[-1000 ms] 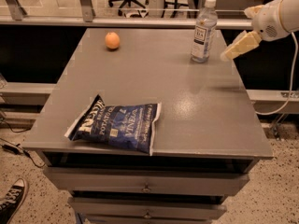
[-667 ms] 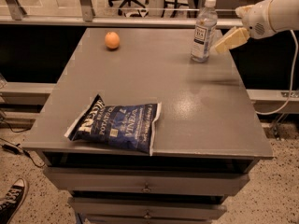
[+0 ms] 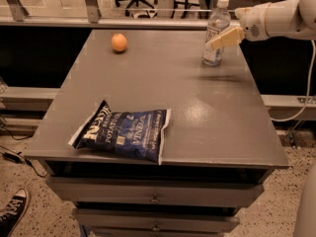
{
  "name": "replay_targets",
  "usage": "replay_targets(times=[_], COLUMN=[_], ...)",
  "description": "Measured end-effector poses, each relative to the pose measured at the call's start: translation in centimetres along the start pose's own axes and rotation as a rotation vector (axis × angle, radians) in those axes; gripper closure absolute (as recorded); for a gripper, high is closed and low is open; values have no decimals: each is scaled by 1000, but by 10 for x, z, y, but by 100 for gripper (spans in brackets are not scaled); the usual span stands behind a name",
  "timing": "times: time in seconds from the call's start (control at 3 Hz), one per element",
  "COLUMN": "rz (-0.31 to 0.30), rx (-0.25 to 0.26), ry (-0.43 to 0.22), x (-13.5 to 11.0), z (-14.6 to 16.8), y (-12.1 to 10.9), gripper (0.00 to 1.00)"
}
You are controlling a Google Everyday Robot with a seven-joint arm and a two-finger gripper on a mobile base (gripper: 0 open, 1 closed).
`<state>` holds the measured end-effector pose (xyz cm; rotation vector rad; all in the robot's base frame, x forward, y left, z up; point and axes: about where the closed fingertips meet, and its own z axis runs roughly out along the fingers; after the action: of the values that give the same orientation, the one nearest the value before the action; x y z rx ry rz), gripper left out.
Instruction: Pick blue plastic bottle
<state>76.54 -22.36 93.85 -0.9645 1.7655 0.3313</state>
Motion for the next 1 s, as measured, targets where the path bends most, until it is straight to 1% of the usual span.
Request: replay_targets(times=[0.33,0.67,1.0], rz=[61,84,79], rx=[5,1,-33], ry=[-35,-59,-107], x=[9,10,-4], z=[8,13,12], y=[-7,-6,3], gripper=[23,46,79])
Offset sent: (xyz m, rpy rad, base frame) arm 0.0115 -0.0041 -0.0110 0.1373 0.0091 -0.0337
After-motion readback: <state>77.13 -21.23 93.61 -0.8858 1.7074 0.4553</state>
